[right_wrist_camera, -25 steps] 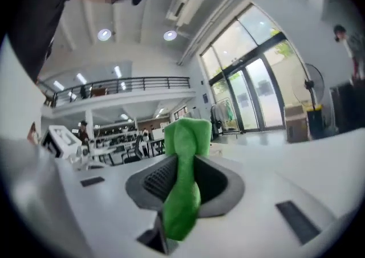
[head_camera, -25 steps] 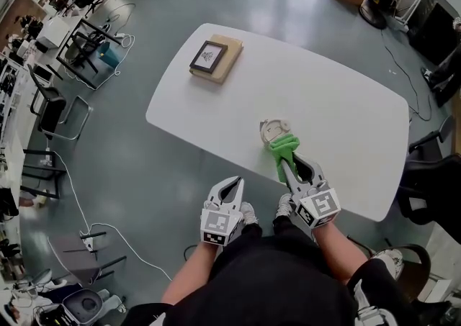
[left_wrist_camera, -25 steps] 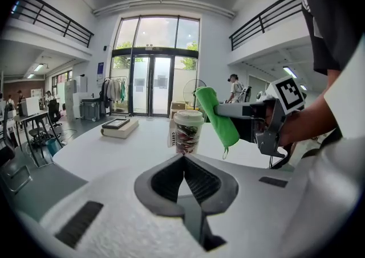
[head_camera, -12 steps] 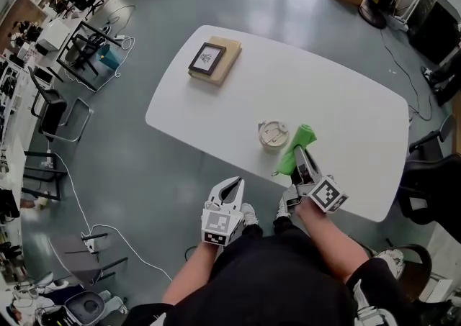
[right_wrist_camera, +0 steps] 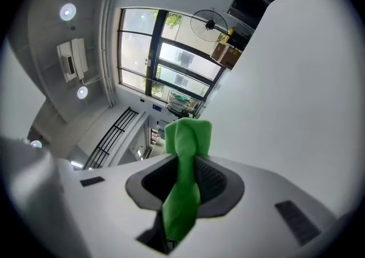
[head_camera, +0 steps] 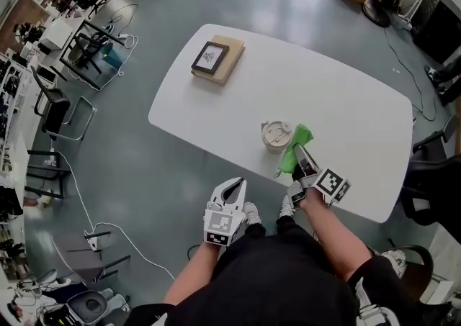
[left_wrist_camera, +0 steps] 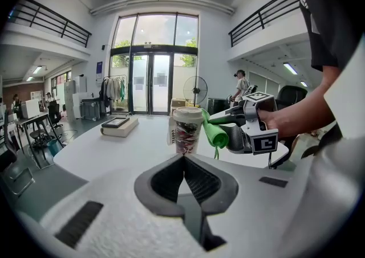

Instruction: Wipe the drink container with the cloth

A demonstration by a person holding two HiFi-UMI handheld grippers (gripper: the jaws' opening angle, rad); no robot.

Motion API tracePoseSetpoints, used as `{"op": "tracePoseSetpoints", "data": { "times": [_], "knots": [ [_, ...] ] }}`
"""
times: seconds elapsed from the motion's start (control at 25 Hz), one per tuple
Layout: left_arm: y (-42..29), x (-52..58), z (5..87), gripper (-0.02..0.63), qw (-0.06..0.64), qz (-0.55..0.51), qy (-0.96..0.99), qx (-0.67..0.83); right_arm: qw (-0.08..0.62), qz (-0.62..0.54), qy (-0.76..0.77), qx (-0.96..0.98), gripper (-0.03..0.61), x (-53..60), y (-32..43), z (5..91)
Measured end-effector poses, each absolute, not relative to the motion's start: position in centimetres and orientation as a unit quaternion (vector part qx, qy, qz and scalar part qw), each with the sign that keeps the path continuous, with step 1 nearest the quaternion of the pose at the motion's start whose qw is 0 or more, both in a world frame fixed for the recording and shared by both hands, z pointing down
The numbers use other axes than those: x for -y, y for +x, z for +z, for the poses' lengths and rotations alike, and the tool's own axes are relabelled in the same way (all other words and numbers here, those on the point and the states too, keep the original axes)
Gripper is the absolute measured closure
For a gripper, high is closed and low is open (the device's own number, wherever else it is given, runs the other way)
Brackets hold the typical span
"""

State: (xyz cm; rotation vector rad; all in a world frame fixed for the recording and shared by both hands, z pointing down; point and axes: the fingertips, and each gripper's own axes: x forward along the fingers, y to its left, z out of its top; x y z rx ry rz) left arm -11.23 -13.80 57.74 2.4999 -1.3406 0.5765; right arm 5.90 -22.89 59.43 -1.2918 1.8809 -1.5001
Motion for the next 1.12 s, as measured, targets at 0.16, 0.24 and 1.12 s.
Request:
{"op": "tracePoseSetpoints", "data": {
  "times": [0.16,0.24,1.12],
  "knots": [
    [-11.3,13.9,57.6,0.6,0.122,0.199,0.855,0.463,0.191,-0.536,-0.452,-0.687,0.485,23.3,5.4,59.7],
    [-11.3,14.0,57.5,0.6,0.122,0.198,0.855,0.463,0.18,-0.535,-0.455,-0.689,0.485,23.2,5.3,60.0],
    [-11.6,13.5,59.0,0.6,0.134,0.212,0.849,0.465,-0.017,-0.522,-0.492,-0.696,0.483,22.9,4.8,70.0]
  ]
}}
